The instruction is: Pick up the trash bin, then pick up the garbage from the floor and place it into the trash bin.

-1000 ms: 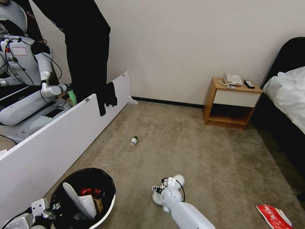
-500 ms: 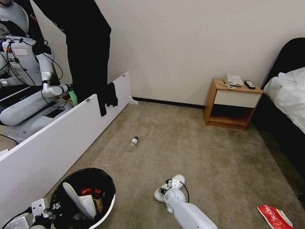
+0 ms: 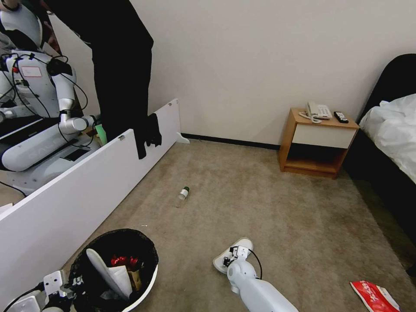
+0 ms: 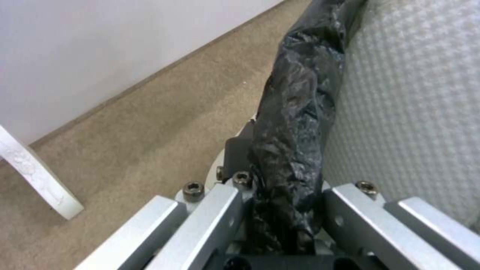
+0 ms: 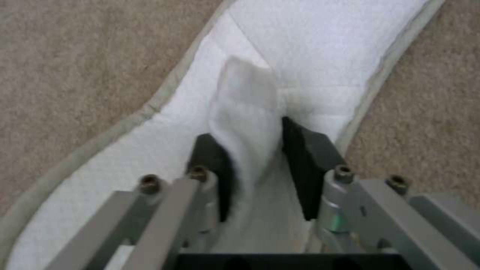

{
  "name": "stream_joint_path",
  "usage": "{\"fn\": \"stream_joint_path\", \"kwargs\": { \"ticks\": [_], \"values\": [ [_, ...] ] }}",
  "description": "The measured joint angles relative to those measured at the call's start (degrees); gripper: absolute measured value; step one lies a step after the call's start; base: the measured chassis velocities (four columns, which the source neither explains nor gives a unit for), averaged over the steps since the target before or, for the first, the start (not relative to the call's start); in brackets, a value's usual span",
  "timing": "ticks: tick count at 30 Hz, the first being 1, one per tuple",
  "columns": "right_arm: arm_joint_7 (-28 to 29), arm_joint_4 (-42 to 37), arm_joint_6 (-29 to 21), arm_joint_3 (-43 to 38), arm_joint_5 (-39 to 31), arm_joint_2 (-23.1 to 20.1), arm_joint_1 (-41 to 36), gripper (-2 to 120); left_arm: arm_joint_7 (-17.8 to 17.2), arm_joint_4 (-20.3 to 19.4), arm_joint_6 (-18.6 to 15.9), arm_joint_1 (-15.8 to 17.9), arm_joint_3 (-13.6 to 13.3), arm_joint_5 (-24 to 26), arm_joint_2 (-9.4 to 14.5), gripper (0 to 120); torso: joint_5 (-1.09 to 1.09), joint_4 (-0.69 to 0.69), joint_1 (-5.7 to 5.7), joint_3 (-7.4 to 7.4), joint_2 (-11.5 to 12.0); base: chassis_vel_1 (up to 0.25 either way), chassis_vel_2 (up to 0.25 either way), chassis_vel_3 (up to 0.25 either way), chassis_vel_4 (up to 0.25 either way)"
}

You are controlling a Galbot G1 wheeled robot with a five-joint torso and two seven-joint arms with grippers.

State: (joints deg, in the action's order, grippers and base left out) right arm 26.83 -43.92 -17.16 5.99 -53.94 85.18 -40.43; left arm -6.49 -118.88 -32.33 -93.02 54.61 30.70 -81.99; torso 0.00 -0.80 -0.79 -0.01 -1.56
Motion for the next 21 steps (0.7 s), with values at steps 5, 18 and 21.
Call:
{"fn": "stream_joint_path", "kwargs": {
  "ticks": [5,18,21],
  "values": [
    [0.1,-0.8,0.0,0.6,-0.1,-0.7,-0.5,8,0.0,0.1,0.0,0.3,-0.2,0.0,0.0,2,0.02,0.01,-0.02,0.01,0.0,0.0,0.0,0.0,0.0],
    [2.2,-10.3,-0.8,2.9,-3.2,-5.4,-3.8,0,-0.6,0.1,-0.6,0.3,-1.0,0.0,-0.1,2,0.0,-0.04,-0.04,0.05,0.0,0.0,0.0,0.0,0.0],
    [3.3,-16.0,-0.7,3.3,-4.5,-7.6,-5.0,0,-0.7,-0.2,-0.8,0.2,-1.4,0.1,-0.1,2,0.0,-0.02,-0.04,0.05,0.0,0.0,0.0,0.0,0.0]
  ]
}}
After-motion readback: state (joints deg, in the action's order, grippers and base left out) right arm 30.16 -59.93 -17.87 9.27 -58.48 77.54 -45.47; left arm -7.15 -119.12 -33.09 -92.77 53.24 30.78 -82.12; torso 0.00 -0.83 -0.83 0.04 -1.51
